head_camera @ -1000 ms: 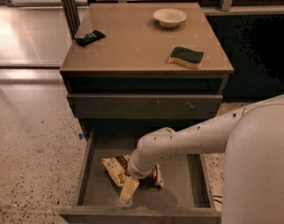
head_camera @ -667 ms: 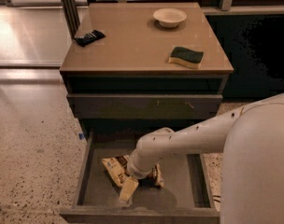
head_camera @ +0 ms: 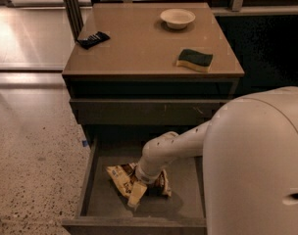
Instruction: Pick brown chip bag from middle drawer and place on counter
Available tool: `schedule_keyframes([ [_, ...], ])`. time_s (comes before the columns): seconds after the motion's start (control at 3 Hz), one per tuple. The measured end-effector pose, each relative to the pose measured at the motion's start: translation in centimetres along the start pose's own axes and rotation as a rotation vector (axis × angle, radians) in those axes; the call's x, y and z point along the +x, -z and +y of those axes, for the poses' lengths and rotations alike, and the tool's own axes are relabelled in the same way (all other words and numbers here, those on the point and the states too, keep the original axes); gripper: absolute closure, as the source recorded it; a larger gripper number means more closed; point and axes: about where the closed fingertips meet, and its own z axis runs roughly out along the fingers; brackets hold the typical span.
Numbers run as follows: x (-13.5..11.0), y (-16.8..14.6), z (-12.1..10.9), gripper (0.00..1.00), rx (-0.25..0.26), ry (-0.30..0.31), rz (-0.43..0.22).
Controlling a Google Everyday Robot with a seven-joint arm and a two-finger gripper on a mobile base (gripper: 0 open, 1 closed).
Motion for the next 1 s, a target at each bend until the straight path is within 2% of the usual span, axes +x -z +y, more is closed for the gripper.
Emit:
schedule_keyframes([
  [0.33,0.48,-0.09,-0.29,0.0,0.003,-0.012,0.008],
  [0.67,0.48,-0.09,-0.29,0.17,0.003,-0.012,0.008],
  [1.0,0.48,-0.09,-0.29,0.4,0.003,-0.012,0.008],
])
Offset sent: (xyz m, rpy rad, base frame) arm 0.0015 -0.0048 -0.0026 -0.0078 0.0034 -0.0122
